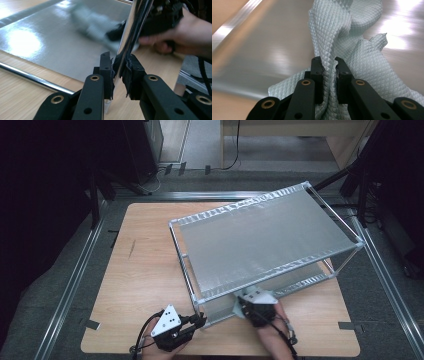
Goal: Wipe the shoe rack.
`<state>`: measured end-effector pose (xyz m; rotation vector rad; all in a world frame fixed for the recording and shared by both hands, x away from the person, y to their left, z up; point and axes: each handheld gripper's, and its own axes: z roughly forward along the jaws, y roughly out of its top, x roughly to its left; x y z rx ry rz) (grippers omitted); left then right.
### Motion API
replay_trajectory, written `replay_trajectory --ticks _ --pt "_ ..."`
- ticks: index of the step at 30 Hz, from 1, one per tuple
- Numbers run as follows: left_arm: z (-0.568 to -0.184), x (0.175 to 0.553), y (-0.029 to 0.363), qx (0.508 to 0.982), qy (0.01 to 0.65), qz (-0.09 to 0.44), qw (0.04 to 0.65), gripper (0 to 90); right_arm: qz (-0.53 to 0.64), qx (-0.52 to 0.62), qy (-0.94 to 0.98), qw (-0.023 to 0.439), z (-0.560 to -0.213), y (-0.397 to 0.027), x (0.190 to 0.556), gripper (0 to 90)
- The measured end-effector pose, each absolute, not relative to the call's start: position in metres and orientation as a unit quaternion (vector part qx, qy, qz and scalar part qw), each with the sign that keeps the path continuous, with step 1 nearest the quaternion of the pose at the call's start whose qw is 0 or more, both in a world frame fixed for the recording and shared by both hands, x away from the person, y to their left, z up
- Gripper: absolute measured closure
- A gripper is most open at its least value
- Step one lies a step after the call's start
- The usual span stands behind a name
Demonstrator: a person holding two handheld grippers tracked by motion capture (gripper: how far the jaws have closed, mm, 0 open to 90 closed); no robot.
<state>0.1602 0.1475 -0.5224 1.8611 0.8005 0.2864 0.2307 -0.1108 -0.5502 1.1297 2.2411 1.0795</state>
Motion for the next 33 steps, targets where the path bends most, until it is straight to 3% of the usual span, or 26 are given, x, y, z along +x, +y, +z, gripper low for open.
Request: replay_trajectory --ticks 4,7,19,24,28,33 --pt "-0.523 0.16 0.149 0.777 0.332 0.121 0.52 78.8 0.395 0.351 0.829 0.186 -0.55 -0.079 0.212 80.7" --pt "-0.523 0.16 0.152 0.777 0.332 0.123 0.52 78.9 0.393 0.353 0.828 0.185 -0.55 -0.088 0.219 80.6" --pt "-0.523 0.163 0.186 0.762 0.364 0.142 0.517 78.7 0.351 0.537 0.722 0.259 -0.547 -0.241 0.276 80.8" --pt "-0.523 0.164 0.202 0.752 0.383 0.149 0.515 78.4 0.329 0.576 0.693 0.284 -0.544 -0.277 0.283 80.7" --pt "-0.524 0.165 0.208 0.748 0.389 0.153 0.515 78.3 0.333 0.589 0.681 0.279 -0.544 -0.28 0.283 80.9" --pt "-0.523 0.165 0.207 0.749 0.389 0.147 0.515 78.1 0.339 0.558 0.707 0.272 -0.546 -0.25 0.279 80.9"
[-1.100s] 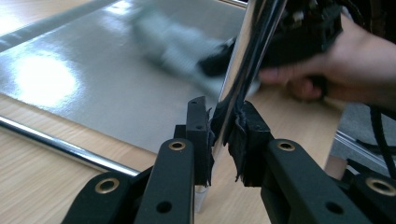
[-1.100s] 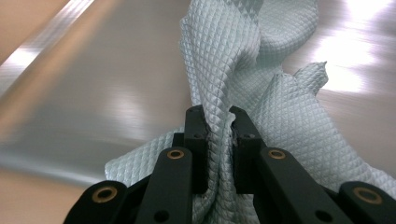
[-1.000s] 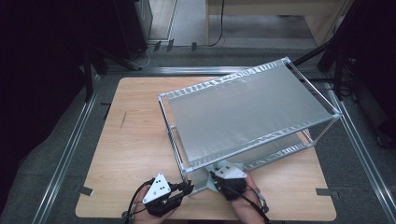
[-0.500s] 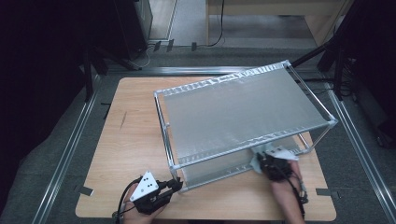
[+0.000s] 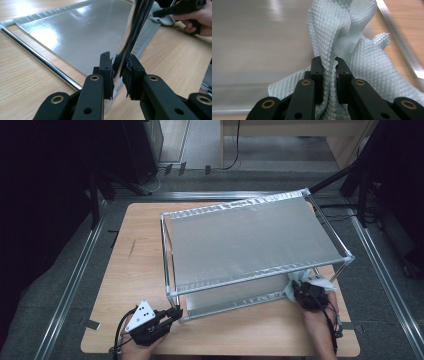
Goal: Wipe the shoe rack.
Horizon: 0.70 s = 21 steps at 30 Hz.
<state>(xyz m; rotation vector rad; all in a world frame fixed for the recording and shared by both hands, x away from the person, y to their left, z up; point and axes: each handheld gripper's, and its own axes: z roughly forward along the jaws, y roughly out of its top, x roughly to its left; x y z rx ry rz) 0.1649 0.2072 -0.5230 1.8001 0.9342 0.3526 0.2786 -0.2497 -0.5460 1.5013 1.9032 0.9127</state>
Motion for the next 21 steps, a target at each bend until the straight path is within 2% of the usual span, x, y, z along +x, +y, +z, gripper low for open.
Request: replay_trajectory --ticks 8,16,18,21 --pt "-0.523 0.158 0.187 0.767 0.35 0.131 0.522 78.4 0.359 0.469 0.775 0.223 -0.546 -0.178 0.264 80.9" --pt "-0.524 0.154 0.173 0.775 0.33 0.127 0.525 78.7 0.39 0.36 0.829 0.177 -0.549 -0.097 0.228 80.7" --pt "-0.524 0.155 0.173 0.774 0.33 0.126 0.525 78.8 0.395 0.328 0.84 0.176 -0.55 -0.081 0.218 80.7" --pt "-0.524 0.155 0.174 0.773 0.333 0.123 0.526 78.7 0.389 0.309 0.846 0.192 -0.55 -0.079 0.217 80.7"
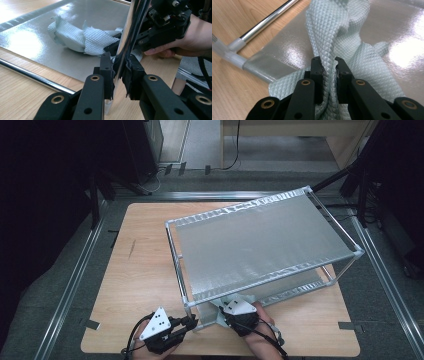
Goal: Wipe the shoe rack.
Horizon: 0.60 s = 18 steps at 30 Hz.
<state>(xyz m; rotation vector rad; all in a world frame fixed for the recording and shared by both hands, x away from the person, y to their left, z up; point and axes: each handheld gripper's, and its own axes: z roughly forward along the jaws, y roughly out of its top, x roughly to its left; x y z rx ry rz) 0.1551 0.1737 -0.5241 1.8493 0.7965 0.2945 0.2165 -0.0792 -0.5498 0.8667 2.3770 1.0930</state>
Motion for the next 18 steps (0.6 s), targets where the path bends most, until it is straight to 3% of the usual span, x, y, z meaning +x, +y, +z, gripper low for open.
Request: replay_trajectory --ticks 4,18 --pt "-0.524 0.156 0.175 0.771 0.337 0.125 0.525 78.7 0.392 0.338 0.833 0.197 -0.551 -0.1 0.226 80.9" --pt "-0.525 0.159 0.185 0.764 0.352 0.131 0.525 78.4 0.322 0.507 0.736 0.313 -0.549 -0.243 0.273 80.6"
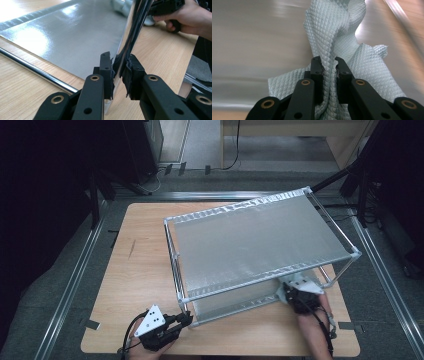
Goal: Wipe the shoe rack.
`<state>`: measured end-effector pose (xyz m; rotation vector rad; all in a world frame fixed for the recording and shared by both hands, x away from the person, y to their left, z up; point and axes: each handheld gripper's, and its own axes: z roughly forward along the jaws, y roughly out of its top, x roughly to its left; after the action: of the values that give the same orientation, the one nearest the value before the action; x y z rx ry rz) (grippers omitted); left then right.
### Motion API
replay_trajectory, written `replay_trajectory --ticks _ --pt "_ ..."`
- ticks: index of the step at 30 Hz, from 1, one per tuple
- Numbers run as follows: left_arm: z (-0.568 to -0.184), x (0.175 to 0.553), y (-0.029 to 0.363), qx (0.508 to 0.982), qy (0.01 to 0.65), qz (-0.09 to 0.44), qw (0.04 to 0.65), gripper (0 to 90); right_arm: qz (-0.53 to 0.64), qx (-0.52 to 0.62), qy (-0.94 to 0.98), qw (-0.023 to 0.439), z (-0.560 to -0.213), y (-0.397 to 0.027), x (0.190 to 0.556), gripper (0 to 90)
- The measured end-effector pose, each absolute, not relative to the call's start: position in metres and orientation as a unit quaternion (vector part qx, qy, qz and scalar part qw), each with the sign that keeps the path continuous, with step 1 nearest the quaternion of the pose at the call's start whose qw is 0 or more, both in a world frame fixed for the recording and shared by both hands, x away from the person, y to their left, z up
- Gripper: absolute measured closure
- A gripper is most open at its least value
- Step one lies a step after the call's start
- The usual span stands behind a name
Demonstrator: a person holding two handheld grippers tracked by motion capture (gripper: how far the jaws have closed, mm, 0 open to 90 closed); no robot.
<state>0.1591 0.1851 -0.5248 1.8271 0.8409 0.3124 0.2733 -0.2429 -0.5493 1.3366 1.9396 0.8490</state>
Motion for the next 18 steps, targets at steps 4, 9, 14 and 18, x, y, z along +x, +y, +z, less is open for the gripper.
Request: replay_trajectory --ticks 4,9,14,18 --pt "-0.525 0.159 0.186 0.763 0.353 0.131 0.525 78.4 0.291 0.548 0.704 0.346 -0.547 -0.271 0.279 80.6" --pt "-0.525 0.16 0.186 0.762 0.355 0.134 0.524 78.4 0.304 0.558 0.694 0.337 -0.549 -0.269 0.276 80.8" --pt "-0.525 0.159 0.186 0.762 0.357 0.135 0.523 78.4 0.326 0.505 0.739 0.304 -0.55 -0.219 0.268 80.7" --pt "-0.525 0.159 0.186 0.761 0.358 0.134 0.524 78.4 0.34 0.456 0.773 0.28 -0.551 -0.171 0.256 81.3"
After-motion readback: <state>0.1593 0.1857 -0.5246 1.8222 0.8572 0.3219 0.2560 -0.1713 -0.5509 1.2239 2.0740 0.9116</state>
